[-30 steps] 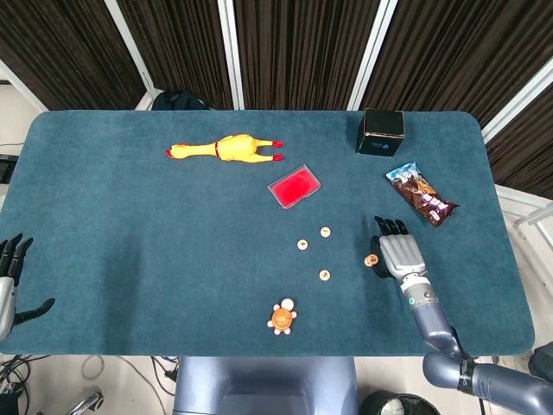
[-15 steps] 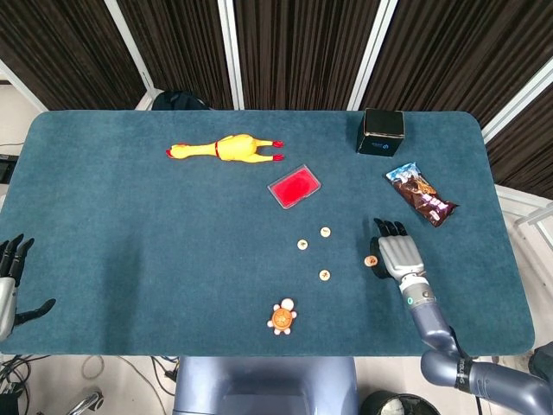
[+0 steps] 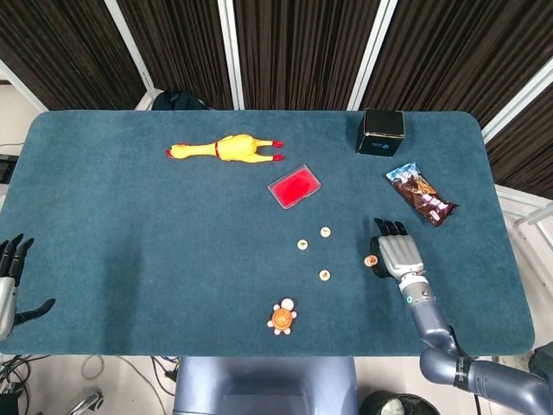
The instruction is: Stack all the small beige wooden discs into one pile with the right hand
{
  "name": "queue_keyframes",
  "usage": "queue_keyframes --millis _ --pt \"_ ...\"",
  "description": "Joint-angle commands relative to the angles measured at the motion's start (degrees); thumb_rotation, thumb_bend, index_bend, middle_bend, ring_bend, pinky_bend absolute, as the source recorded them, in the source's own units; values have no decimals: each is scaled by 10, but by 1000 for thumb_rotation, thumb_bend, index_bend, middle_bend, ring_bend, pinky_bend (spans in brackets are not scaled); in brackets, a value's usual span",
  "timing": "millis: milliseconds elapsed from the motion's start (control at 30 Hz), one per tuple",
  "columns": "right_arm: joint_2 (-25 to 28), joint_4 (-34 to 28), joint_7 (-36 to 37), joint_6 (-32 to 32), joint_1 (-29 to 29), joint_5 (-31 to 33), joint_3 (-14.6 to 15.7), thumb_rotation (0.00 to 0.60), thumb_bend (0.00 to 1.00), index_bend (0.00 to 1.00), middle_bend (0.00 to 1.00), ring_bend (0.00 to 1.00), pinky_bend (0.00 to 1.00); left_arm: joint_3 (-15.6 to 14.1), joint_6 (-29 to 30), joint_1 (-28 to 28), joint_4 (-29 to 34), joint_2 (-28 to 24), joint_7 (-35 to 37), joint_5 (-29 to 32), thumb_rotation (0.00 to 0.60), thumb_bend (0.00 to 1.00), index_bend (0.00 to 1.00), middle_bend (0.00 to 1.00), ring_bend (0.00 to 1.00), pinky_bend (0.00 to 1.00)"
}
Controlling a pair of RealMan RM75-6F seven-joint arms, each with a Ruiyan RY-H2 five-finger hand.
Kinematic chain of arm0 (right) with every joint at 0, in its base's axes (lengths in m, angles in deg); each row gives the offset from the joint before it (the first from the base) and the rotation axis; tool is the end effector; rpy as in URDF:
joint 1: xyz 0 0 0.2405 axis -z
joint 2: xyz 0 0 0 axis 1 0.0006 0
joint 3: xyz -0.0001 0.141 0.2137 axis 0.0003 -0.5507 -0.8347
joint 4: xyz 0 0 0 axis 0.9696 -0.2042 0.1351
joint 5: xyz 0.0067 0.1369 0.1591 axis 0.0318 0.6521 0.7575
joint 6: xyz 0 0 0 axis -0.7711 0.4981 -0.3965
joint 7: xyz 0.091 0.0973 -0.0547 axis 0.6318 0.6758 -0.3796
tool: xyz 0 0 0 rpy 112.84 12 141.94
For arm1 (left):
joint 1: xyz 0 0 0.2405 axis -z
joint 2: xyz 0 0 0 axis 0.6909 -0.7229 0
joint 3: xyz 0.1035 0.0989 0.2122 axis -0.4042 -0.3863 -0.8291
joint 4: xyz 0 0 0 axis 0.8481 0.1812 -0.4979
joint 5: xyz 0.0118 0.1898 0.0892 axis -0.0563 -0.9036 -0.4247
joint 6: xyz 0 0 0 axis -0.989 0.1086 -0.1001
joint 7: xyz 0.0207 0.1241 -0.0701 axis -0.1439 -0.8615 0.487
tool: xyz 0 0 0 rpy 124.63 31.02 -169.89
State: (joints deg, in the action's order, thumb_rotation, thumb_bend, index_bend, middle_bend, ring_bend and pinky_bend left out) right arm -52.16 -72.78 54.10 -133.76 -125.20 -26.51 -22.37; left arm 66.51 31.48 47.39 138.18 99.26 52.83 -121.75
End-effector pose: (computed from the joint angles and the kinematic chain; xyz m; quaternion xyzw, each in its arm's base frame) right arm -0.2479 -0.3344 0.0072 0.6894 -0.4510 0.2568 0.5053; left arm -0.3125 0.1762 0.1564 -0.5795 -0.3803 -0.3563 0.6266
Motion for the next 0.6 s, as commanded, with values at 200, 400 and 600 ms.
queue_keyframes --millis 200,400,600 --pt "-1 -2 -3 3 -3 6 0 600 391 567 9 46 0 0 0 0 1 0 0 1 600 15 63 0 0 0" --pt "-3 -1 -3 3 -6 11 -1 600 391 567 8 46 0 0 0 0 0 0 0 1 600 15 62 0 0 0" --pt "-1 -4 -6 4 -8 14 -2 600 391 557 8 46 0 0 -1 0 0 0 0 0 600 14 63 0 0 0"
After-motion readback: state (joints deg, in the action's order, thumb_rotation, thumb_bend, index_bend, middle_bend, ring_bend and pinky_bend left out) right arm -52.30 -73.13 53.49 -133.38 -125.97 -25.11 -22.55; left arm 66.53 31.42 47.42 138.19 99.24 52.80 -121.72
